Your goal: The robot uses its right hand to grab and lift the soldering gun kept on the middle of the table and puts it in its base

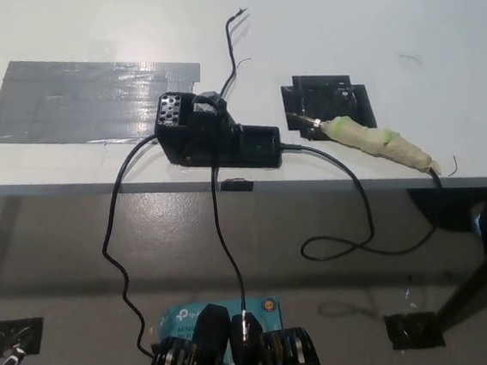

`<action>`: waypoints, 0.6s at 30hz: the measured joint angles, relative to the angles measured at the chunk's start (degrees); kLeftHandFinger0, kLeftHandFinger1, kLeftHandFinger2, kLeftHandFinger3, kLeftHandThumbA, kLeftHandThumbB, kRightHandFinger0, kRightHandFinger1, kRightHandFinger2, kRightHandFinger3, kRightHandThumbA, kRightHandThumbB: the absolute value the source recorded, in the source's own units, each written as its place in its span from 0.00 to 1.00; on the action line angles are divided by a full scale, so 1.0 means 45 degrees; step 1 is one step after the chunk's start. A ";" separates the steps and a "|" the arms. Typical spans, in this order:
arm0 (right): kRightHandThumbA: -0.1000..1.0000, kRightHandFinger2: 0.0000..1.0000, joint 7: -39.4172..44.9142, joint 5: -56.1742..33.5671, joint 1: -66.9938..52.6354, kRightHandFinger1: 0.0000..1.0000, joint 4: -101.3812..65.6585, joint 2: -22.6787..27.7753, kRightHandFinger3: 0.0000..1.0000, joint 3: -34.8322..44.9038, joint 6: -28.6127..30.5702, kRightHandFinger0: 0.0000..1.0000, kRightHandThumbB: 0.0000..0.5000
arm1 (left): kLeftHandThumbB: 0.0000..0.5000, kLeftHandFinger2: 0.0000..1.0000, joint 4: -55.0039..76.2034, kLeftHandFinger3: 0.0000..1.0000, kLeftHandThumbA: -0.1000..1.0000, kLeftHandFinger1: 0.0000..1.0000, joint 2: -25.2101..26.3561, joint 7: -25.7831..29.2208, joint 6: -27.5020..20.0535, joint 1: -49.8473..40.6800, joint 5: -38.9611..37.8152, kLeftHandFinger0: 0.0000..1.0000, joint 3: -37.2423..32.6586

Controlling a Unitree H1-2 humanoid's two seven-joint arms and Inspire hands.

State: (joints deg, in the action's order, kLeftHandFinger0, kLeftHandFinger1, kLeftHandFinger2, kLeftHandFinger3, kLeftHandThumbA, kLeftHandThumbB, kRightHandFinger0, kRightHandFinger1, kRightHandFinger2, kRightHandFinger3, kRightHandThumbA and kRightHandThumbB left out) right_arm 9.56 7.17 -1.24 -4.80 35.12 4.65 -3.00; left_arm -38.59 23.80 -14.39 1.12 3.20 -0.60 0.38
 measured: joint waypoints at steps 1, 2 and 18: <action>0.22 1.00 -0.0085 0.0230 0.0438 1.00 -0.0592 -0.0006 1.00 0.0060 -0.0001 1.00 0.52 | 1.00 0.18 0.0000 0.51 1.00 0.00 0.0000 -0.0009 -0.0001 0.0018 0.0001 0.00 0.0001; 0.24 1.00 -0.0132 0.0386 0.0888 1.00 -0.1008 -0.0019 1.00 0.0071 -0.0006 1.00 0.49 | 1.00 0.19 -0.0003 0.51 1.00 0.00 0.0001 -0.0013 -0.0001 0.0014 0.0003 0.00 0.0001; 0.37 1.00 0.0151 0.3260 0.9673 1.00 0.0336 -0.1129 1.00 -0.2338 -0.1396 1.00 0.55 | 1.00 0.18 0.0019 0.54 1.00 0.00 -0.0007 -0.0095 0.0015 0.0001 0.0000 0.00 0.0027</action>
State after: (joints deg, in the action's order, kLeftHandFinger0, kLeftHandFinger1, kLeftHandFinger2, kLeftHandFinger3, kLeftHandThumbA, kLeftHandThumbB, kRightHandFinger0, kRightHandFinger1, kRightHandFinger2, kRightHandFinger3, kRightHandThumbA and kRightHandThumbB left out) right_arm 10.24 21.84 42.29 -3.29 30.04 -5.87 -9.29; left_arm -38.51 23.77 -14.82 1.19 3.21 -0.60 0.50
